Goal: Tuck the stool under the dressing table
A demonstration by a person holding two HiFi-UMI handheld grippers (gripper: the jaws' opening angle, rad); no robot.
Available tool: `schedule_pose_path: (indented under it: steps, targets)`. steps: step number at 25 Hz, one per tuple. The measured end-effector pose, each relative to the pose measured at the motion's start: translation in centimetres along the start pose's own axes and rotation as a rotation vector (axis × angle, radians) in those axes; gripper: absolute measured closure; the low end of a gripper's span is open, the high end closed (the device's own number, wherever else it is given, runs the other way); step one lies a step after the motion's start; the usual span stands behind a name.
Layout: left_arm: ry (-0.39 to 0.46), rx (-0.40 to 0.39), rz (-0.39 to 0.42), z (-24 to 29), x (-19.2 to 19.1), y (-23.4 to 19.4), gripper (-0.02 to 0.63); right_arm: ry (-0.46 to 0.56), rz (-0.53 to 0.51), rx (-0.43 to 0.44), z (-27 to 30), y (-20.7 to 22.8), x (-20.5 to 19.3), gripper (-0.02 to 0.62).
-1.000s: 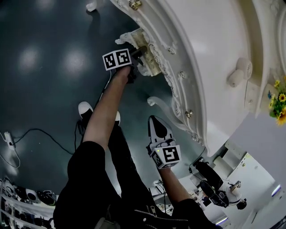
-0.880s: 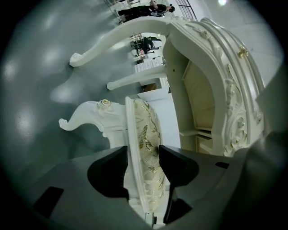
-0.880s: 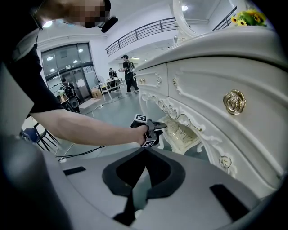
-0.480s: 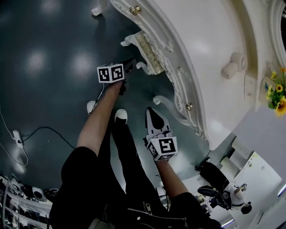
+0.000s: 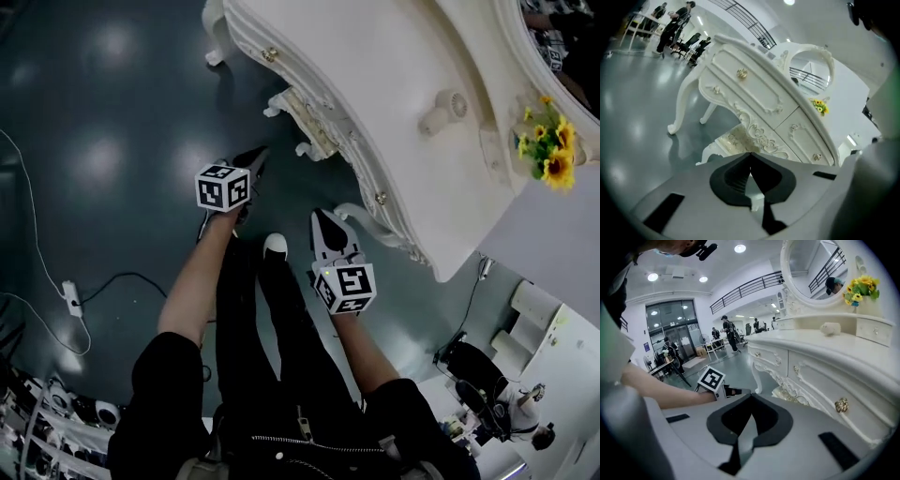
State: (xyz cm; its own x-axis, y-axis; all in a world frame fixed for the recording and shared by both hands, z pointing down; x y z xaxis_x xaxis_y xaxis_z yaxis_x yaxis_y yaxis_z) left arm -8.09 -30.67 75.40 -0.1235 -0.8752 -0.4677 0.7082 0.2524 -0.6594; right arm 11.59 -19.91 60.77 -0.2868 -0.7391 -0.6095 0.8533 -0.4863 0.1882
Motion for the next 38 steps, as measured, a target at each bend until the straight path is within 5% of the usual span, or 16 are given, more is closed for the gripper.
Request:
schedule_pose_path:
  steps: [6, 17, 38]
  targets:
    - [0.042, 0.123, 0.157, -9.2, 3.8, 6.5, 0.584, 0.077, -0.057, 0.003, -5.1, -0.8, 4.3, 0.588]
    - [0.132, 0.209, 0.495, -20.9, 8.8, 21.7, 0.584, 0.264, -0.138, -0.045, -16.5, 0.3, 11.6, 0.589]
    - [0.385, 0.291, 0.679, -31.5, 10.5, 38.9, 0.584, 0.512, -0.185, -0.060, -31.9, 2.5, 16.0, 0.589]
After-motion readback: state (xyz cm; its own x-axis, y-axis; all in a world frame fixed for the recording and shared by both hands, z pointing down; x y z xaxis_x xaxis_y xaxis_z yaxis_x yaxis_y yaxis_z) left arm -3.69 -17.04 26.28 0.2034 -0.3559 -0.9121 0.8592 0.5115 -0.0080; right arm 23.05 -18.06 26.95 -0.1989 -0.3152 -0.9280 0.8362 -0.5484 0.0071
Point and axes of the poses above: the fingertips, and each gripper's own axes: z forward along the fingers, y to its right, x out of its top, the point moved 8 cm from there along -z, backward along the fingers, and after that the axes turned 14 degrees about -y, right-handed, at the moved point
